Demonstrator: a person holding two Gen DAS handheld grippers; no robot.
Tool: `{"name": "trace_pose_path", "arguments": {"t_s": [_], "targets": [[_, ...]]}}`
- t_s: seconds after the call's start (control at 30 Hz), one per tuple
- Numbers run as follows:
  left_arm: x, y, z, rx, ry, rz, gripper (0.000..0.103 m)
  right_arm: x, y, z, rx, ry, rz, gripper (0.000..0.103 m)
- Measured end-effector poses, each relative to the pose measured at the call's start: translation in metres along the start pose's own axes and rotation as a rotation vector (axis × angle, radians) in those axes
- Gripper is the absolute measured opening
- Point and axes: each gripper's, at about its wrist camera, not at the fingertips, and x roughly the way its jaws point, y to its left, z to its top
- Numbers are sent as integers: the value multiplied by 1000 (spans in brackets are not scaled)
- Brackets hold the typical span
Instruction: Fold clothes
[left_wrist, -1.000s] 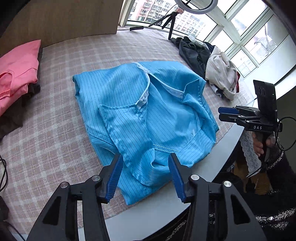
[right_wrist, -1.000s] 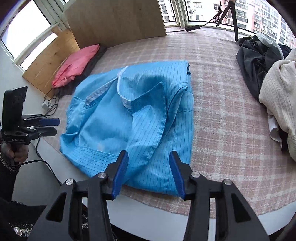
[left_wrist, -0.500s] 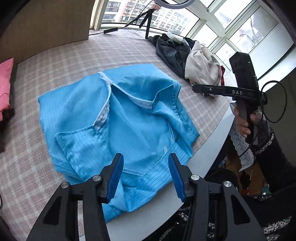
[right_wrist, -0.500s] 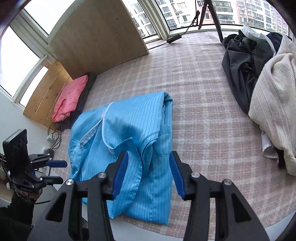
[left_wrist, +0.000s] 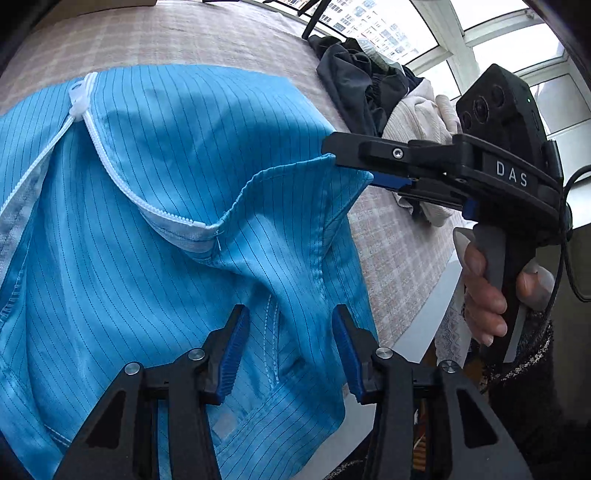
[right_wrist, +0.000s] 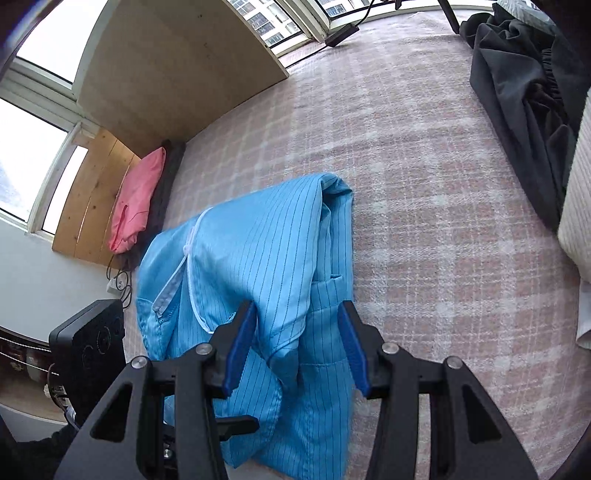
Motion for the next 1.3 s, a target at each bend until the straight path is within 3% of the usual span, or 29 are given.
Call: {"name": "trace_pose_path", "arguments": {"t_s": [0.03, 0.1, 0.13, 0.23, 0.33, 0.43, 0.5, 0.6, 0.7, 0.77, 0.87, 0.9, 0.97, 1.03, 1.07, 1.1, 1.13, 1.17, 1.23, 1.3], "targets": [[-1, -1, -2, 10, 1, 4, 17, 3, 1, 1, -9, 6, -12, 44], [-5, -4, -6, 35, 2, 8, 5, 6, 3, 0, -26, 13, -19, 32], [-8, -7, -9, 50, -1, 2, 5, 7, 6, -1, -39, 17, -25, 23], [-24, -15, -18, 85, -25, -49, 3, 4, 9, -6, -66, 10, -38, 17], [-40, -20, -31, 114, -59, -111, 3, 3, 9, -11, -98, -10, -103, 18], [-35, -17, -38, 120, -40, -79, 3, 3, 10, -16, -133, -33, -196, 37], [-34, -15, -39, 116, -37, -59, 2, 3, 11, -20, -157, -48, -258, 37], [-39, -14, -39, 113, -55, -55, 2, -38, 28, -28, -203, -155, -157, 39], [-45, -11, -40, 103, -66, -33, 3, -40, 44, -29, -256, -107, 71, 56], [-45, -9, -37, 76, -69, -2, 3, -18, 54, -24, -286, -69, 63, 56], [-39, -2, -25, 7, -68, 30, 21, 14, 53, -13, -316, -16, 1, 55], [-38, 0, -22, -9, -66, 42, 24, 19, 49, -12, -309, 4, 26, 53], [-31, 0, -16, -7, -57, 64, 25, 28, 44, -11, -298, 44, 55, 31], [-23, 2, -11, -5, -52, 59, 24, 31, 44, -15, -312, 73, 52, 27], [-18, 4, -10, -16, -52, 42, 22, 32, 45, -16, -322, 82, 58, 23], [-16, 6, -10, -27, -56, 19, 7, 33, 47, -18, -330, 92, 74, 19], [-16, 5, -11, -26, -67, 2, 1, 33, 48, -19, -328, 103, 92, 10], [-16, 4, -12, -22, -79, -14, 1, 33, 47, -20, -313, 112, 114, 8], [-26, -4, -19, 5, -107, -36, 0, 31, 37, -17, -240, 142, 201, 7], [-42, -14, -27, 38, -135, -78, 0, 31, 14, -13, -87, 159, 379, 5]]}}
